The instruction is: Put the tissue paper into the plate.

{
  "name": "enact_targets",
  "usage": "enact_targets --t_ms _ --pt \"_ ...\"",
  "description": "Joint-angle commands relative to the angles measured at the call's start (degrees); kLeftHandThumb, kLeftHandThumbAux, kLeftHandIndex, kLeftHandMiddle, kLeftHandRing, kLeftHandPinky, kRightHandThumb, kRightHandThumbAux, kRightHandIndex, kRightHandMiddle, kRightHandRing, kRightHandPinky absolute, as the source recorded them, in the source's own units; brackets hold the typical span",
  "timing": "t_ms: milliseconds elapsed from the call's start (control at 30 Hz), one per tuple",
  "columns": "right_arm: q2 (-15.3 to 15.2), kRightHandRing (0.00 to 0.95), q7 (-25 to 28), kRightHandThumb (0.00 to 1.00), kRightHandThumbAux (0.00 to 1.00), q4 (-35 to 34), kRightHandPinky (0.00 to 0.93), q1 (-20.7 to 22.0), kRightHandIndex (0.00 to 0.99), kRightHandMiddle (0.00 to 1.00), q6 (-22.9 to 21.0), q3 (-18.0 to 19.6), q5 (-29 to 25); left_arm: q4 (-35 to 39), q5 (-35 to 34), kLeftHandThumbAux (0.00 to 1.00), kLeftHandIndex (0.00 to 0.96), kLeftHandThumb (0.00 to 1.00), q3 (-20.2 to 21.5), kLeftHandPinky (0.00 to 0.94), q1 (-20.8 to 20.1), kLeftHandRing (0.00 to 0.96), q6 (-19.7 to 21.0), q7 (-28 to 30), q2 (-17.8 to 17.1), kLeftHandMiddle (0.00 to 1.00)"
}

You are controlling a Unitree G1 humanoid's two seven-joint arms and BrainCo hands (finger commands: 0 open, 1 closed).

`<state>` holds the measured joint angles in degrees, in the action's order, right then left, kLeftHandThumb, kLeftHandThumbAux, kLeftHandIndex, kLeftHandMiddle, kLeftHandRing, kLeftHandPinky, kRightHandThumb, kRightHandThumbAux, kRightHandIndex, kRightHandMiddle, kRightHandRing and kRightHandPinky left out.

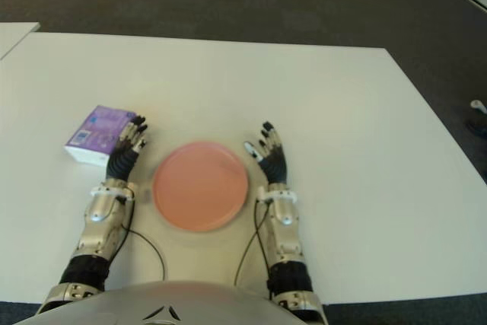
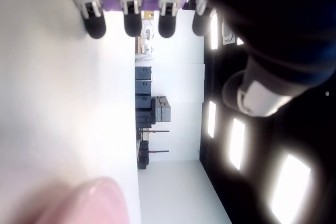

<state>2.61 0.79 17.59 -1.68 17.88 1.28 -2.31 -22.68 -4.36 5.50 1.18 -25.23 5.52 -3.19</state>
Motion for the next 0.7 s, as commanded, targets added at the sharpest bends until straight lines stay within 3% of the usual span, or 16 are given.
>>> enact_targets --t_ms 33,700 --pt "0.1 0.000 -0.4 0.000 0.647 3.1 0.000 -2.5 0.000 0.000 -2.6 0.1 0.3 -1.4 0.6 0.545 0.000 0.000 -0.2 0.000 1.3 0.000 1.4 -0.1 -0.1 0.000" --pt "0.2 0.000 -0.3 0.000 0.652 3.8 0.000 -2.3 0.000 0.000 -2.3 0.3 0.0 -1.5 0.5 0.529 0.000 0.000 -0.2 0.000 1.2 0.000 1.3 0.4 -0.4 0.000"
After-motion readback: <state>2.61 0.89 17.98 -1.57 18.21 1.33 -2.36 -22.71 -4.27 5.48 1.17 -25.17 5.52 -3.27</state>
